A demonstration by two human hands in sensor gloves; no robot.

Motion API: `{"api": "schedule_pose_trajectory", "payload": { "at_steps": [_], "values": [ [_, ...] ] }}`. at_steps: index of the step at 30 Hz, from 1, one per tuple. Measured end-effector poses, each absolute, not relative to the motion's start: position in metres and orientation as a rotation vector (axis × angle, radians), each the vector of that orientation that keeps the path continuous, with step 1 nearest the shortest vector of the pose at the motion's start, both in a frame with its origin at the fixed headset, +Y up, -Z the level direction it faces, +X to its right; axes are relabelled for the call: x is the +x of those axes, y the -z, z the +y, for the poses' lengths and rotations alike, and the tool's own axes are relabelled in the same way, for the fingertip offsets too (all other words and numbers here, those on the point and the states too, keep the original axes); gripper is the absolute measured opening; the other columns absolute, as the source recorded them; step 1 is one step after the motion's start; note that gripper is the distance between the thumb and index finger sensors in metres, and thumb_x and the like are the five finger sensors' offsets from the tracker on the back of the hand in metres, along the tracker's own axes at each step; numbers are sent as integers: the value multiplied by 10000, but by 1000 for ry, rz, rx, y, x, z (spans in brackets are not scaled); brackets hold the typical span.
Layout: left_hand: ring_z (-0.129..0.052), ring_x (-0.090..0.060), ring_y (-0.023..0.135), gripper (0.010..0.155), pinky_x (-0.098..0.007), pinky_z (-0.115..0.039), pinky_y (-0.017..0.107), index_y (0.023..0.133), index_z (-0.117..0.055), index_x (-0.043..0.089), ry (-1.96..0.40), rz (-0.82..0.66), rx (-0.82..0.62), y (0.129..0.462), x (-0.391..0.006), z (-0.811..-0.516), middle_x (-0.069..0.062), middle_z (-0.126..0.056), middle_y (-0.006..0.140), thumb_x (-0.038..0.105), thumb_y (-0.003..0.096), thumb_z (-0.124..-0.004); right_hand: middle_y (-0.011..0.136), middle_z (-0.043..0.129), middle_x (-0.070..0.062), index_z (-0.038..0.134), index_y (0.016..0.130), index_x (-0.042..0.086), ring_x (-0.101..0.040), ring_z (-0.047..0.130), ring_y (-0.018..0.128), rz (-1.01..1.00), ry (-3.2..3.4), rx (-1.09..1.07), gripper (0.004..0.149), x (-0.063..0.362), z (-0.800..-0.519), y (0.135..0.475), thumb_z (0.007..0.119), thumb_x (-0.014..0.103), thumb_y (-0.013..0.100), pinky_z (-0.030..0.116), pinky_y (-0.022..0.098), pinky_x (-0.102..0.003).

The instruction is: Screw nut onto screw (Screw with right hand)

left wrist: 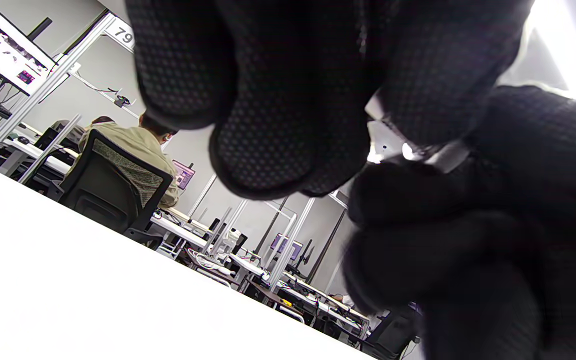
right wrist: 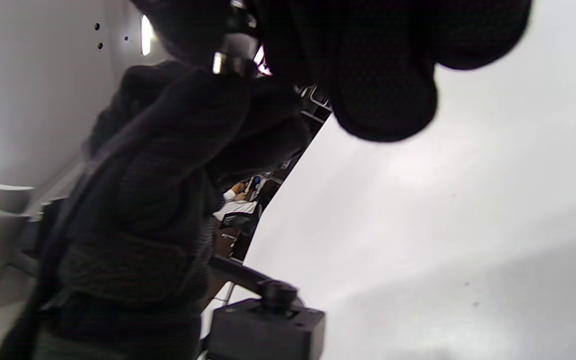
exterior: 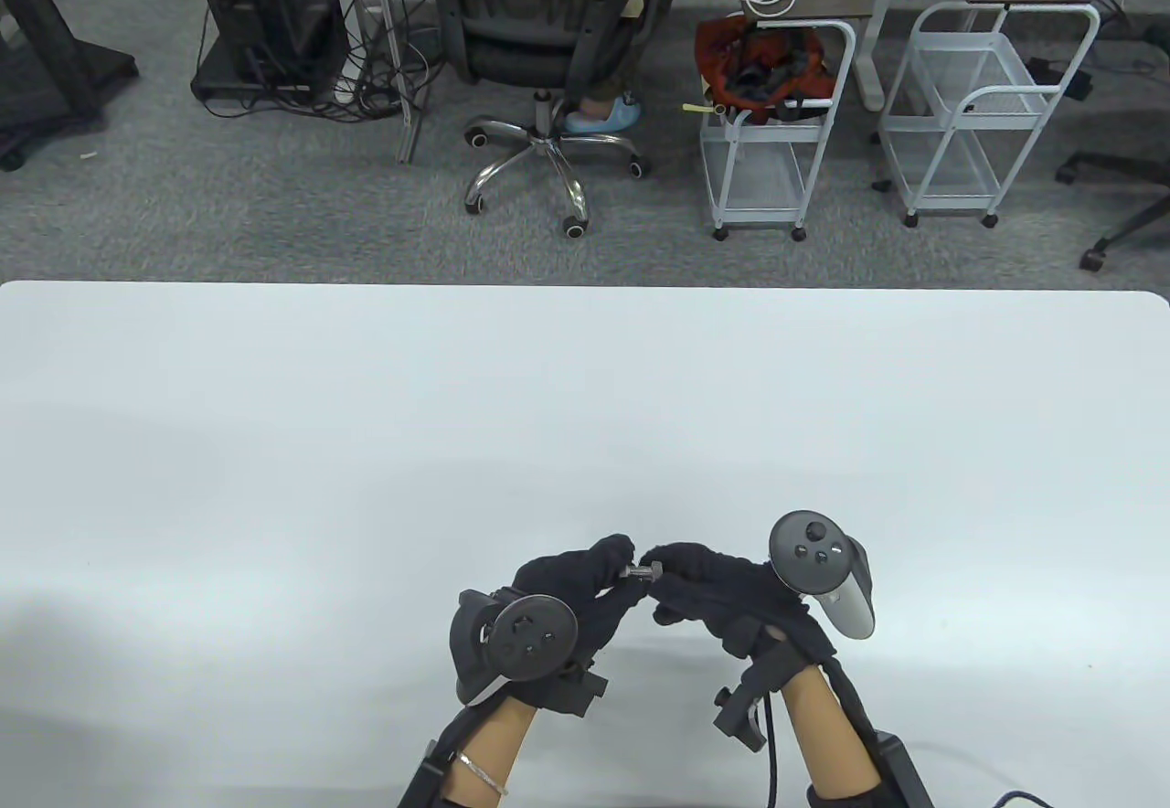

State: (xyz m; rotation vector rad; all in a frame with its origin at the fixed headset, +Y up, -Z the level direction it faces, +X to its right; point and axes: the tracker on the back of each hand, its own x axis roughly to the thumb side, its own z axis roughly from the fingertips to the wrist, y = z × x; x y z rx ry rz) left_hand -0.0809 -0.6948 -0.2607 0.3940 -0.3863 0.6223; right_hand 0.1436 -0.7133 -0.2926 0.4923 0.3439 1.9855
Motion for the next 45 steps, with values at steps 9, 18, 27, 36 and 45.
{"api": "schedule_pose_trajectory", "payload": {
  "at_steps": [9, 18, 27, 36, 45],
  "values": [
    [-1107, -62, 466, 442, -297, -901, 470, 785, -882, 236, -618, -391, 395, 260, -80, -695, 75, -1102, 596, 472, 412, -870, 686, 936, -283, 841, 813, -39, -335, 1026, 463, 324, -1990, 476, 496, 146, -713, 292, 661, 373, 605, 774, 402, -529],
    [-1107, -60, 468, 441, -296, -901, 470, 786, -881, 238, -613, -389, 395, 260, -81, -696, 76, -1102, 596, 474, 413, -869, 714, 919, -304, 831, 833, -41, -357, 1017, 491, 319, -1970, 472, 495, 146, -714, 292, 675, 368, 600, 765, 414, -541],
    [-1107, -60, 468, 442, -295, -902, 470, 786, -881, 239, -622, -390, 393, 261, -81, -696, 76, -1102, 597, 474, 412, -869, 808, 837, -357, 747, 926, -82, -397, 984, 578, 320, -1938, 501, 551, 144, -714, 292, 703, 354, 592, 740, 456, -562],
    [-1107, -58, 468, 439, -294, -902, 470, 786, -880, 242, -625, -391, 395, 260, -80, -695, 77, -1102, 598, 474, 413, -868, 882, 760, -382, 670, 988, -84, -431, 940, 655, 323, -1920, 516, 569, 144, -713, 292, 727, 310, 582, 707, 491, -588],
    [-1107, -59, 467, 440, -295, -901, 471, 786, -880, 240, -623, -389, 395, 260, -80, -696, 77, -1101, 597, 474, 414, -868, 917, 722, -386, 646, 1006, -75, -456, 908, 699, 329, -1893, 526, 566, 142, -713, 292, 734, 282, 576, 683, 514, -606]
  ]
}}
